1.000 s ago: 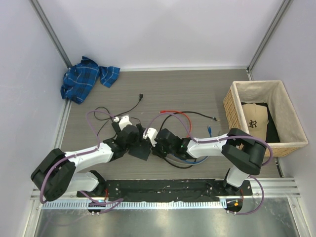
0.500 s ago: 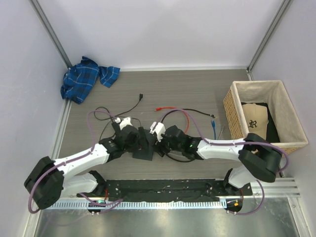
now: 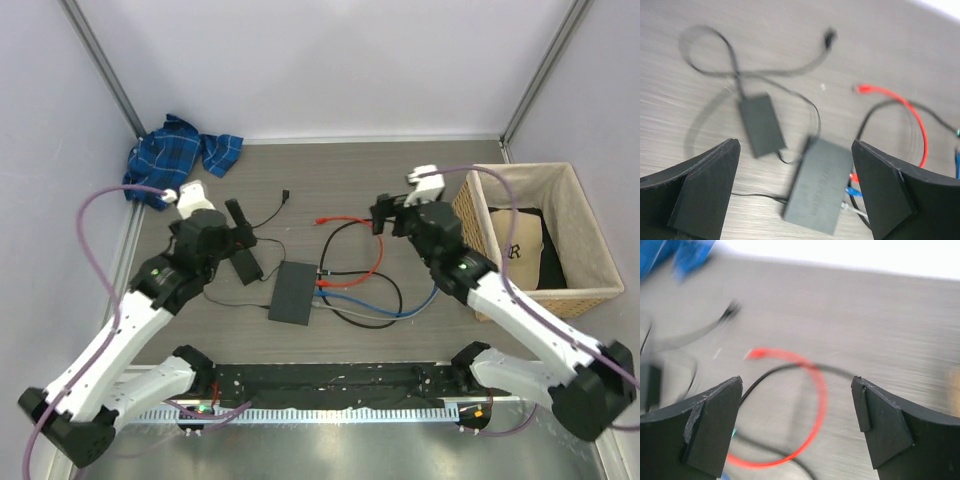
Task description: Insert the plug into the switch port
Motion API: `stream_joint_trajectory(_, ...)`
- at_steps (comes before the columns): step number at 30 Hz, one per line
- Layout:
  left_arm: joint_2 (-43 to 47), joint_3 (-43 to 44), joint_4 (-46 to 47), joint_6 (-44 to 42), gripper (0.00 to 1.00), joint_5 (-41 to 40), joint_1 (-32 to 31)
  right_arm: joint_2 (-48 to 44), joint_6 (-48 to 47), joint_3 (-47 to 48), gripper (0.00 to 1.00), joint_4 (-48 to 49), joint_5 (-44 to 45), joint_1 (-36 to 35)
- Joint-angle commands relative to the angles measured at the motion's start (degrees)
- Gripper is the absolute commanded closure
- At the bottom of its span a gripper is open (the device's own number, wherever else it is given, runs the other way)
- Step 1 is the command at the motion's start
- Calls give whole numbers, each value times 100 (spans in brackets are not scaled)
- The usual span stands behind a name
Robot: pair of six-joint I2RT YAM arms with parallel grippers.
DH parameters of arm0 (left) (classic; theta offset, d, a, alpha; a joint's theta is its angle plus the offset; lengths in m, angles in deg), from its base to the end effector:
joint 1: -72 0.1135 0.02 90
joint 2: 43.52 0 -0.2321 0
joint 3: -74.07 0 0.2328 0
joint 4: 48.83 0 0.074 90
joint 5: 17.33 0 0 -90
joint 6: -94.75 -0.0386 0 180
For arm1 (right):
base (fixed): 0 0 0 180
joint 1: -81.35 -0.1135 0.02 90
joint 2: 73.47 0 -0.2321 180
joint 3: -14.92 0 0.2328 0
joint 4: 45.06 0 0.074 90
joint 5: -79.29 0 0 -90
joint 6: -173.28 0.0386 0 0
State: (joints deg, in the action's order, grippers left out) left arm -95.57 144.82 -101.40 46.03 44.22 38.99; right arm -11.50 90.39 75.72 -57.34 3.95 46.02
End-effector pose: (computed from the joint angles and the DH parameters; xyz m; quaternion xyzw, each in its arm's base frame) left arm 0.1672 -0.0867 0.3110 -0.1770 0.8448 -0.1025 0.4945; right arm 0.2112 0.1377 0.2877 -0.1132 0.7744 0.1290 0.6090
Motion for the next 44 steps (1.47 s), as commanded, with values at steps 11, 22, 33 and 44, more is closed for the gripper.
stream_joint_trajectory(11, 2734, 624, -527, -1596, 0, -1945, 23, -3822, -192, -69, 0, -1557, 3227, 211)
stream_joint_trajectory(22, 4202, 229, -360, -1623, 0, -2235, 23, -4747, -843, -482, 0, -1496, 3456, 211)
stream_joint_trajectory(33, 4616, -114, -263, -1535, 0, -2262, 23, -4993, -870, -869, 0, -1197, 3561, 202)
stream_joint_trajectory(44, 4643, -176, -377, -1500, 0, -2543, 14, -5327, -870, -1062, 0, -986, 3518, 211)
